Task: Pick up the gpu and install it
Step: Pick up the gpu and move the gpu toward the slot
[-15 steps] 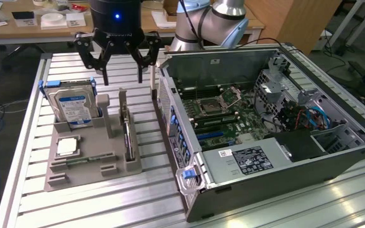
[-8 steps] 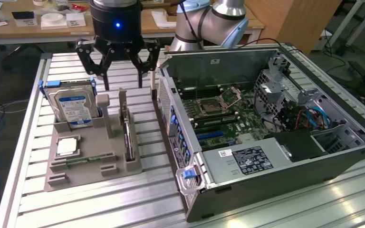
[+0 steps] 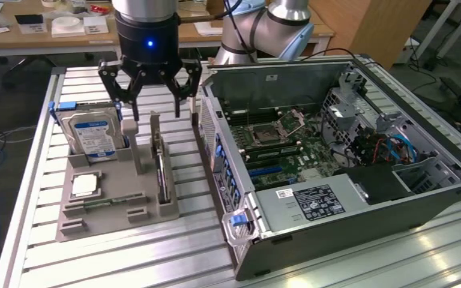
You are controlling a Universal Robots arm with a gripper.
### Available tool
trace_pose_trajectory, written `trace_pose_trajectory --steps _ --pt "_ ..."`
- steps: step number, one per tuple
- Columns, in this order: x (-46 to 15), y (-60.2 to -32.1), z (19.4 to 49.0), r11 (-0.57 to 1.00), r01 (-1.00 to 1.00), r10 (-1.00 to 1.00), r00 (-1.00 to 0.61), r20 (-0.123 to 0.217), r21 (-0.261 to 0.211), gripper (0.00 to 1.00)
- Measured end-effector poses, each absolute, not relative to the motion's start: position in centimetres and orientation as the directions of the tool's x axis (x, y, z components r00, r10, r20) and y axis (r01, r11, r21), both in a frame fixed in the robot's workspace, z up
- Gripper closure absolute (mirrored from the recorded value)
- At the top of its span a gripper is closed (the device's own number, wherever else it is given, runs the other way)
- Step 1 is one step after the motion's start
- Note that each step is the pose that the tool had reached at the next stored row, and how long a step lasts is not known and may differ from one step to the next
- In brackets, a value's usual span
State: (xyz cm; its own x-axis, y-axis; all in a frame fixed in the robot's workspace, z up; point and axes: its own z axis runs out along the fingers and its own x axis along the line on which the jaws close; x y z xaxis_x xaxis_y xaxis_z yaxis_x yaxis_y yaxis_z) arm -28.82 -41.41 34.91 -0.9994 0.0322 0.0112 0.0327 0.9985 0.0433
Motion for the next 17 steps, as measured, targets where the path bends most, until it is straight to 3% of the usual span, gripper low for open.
trace_pose_trajectory --steps 17 --pt "-28.9 -42.3 31.8 0.999 0.006 0.005 -1.0 0.021 0.043 0.29"
